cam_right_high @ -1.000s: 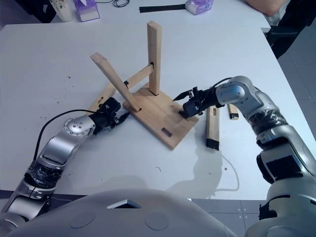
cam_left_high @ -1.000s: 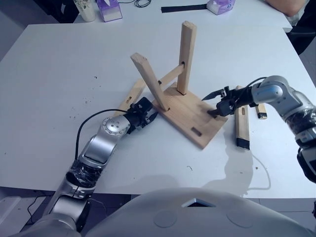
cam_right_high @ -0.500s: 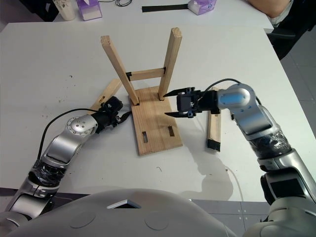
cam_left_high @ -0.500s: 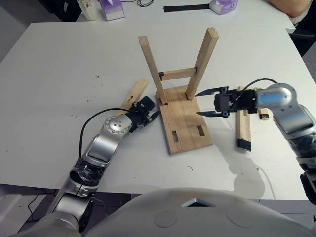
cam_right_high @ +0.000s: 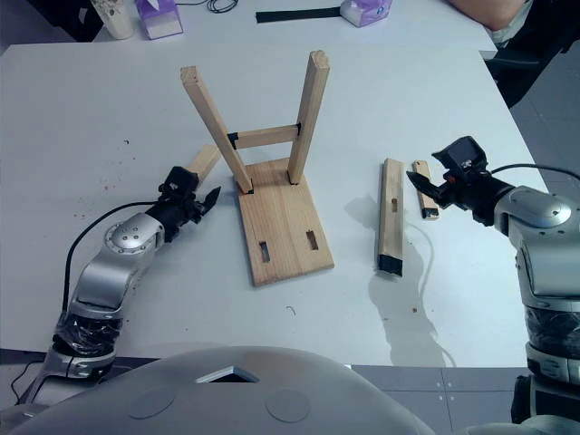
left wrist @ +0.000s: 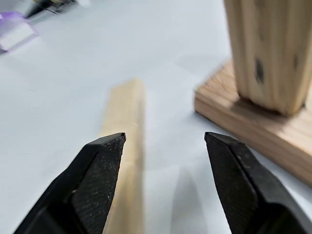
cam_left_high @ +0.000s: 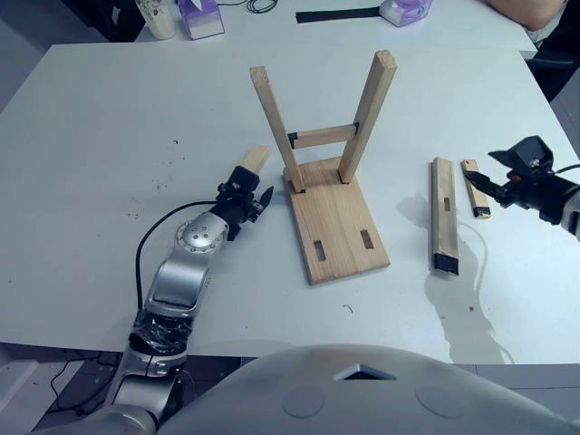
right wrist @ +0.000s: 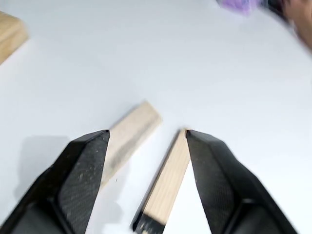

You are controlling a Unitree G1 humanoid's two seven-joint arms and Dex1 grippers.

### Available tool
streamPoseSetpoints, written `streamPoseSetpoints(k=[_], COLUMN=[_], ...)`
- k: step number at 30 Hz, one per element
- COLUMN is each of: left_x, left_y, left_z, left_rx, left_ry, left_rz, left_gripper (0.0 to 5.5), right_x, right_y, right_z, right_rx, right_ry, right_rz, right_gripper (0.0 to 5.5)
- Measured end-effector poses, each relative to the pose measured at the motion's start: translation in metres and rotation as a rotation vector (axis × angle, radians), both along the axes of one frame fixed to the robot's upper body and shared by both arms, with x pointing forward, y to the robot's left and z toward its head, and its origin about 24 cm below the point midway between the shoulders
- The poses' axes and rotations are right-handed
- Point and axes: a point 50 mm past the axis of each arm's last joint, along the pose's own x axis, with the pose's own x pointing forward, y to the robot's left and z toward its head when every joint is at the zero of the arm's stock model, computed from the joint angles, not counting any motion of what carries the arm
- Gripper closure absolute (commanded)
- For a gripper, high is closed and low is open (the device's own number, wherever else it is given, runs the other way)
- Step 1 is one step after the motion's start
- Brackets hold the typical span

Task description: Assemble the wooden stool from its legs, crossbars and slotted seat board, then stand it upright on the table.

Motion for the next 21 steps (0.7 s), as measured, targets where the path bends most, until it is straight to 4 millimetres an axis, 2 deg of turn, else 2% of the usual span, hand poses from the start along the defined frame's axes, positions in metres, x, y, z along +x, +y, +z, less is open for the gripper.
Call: streamPoseSetpoints(k=[5,10,13,17,21], left_x=[-0.005,-0.013,-0.014,-0.016,-0.016], left_y=[0.013,0.011,0.004,-0.007,-0.01], left_z=[0.015,0.008,0.006,0.005,0.006], left_rx=[-0.029,-0.044,-0.055,-0.065,-0.065], left_ry=[-0.071,-0.042,-0.032,-0.022,-0.022], left_rz=[0.063,0.073,0.05,-0.004,-0.02], left_gripper=[2.46,2.46,2.46,2.46,2.46], right_x=[-0.003,0.001,0.001,0.003,0.001], right_y=[-0.017,-0.022,-0.017,-0.011,-0.013], right_z=[-0.015,-0.024,-0.034,-0.043,-0.048], right_rx=[0.113,0.16,0.195,0.187,0.153], right_ry=[0.105,0.132,0.15,0.144,0.121], right_rz=[-0.253,-0.315,-0.322,-0.32,-0.336], right_gripper=[2.61,2.61,2.61,2.61,2.61])
